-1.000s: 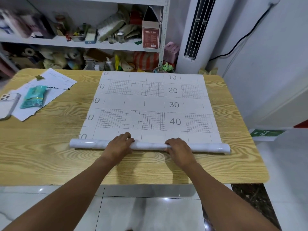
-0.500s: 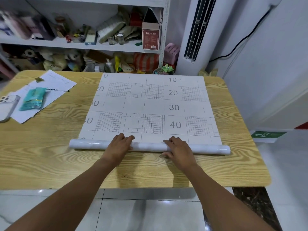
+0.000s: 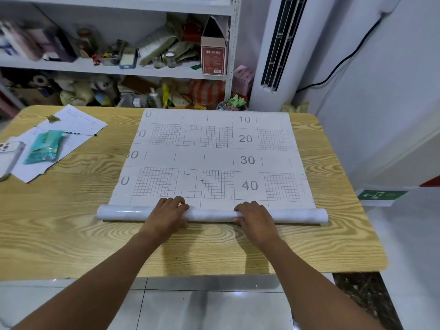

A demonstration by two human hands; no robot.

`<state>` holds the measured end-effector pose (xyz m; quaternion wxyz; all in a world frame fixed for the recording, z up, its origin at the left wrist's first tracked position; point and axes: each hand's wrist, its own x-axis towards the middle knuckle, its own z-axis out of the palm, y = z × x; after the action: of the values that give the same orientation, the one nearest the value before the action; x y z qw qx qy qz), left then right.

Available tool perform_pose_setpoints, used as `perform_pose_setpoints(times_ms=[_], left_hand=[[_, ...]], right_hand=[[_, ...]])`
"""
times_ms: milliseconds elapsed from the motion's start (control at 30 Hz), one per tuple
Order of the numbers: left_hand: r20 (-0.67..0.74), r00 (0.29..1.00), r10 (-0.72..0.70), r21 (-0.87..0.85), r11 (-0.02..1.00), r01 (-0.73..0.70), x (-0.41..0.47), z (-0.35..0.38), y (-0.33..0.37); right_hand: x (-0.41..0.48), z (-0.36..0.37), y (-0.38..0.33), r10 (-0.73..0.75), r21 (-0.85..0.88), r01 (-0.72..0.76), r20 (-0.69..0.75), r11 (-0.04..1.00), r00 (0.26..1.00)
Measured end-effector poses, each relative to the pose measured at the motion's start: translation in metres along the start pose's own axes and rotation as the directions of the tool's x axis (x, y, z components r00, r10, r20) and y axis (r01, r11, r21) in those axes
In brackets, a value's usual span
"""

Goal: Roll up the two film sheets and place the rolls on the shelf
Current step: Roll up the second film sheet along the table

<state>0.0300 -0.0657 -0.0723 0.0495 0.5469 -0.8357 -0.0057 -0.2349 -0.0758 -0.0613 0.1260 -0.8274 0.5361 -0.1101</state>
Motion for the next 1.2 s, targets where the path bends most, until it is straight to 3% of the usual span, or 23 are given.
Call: perform_pose_setpoints(times_ms=[233, 367, 567, 1000, 1200], left_hand=[[-0.057, 0.998, 0.009, -0.006, 1.000, -0.010, 0.0006, 0.0043, -0.0022], [-0.095, 0.995, 0.005, -0.016, 1.000, -0.007, 0.0002, 0.0019, -0.0016], [-0.039, 0.999, -0.022, -0.037, 0.999, 0.021, -0.0035, 0.0022, -0.0010], [-0.046, 0.999, 0.022, -0.086, 0.996, -0.026, -0.0026, 0.0032, 0.0020], [-0.065, 0.997, 0.043, -0.057, 0.997, -0.047, 0.0035, 0.0079, -0.0001]], right_hand=[[0.0055, 0.0043, 0.0033, -0.035, -0.148, 0.032, -0.018, 0.989, 0.999], [0.0071, 0.0065, 0.0051, -0.026, -0.132, 0.030, 0.039, 0.991, 0.999], [0.0051, 0.0052, 0.0066, 0.000, 0.047, -0.004, 0.078, 0.999, 0.997], [0.0044, 0.0073, 0.0045, 0.001, -0.108, -0.001, -0.002, 0.994, 1.000], [0.0087, 0.0042, 0.0042, -0.030, -0.113, 0.034, 0.039, 0.993, 0.999]])
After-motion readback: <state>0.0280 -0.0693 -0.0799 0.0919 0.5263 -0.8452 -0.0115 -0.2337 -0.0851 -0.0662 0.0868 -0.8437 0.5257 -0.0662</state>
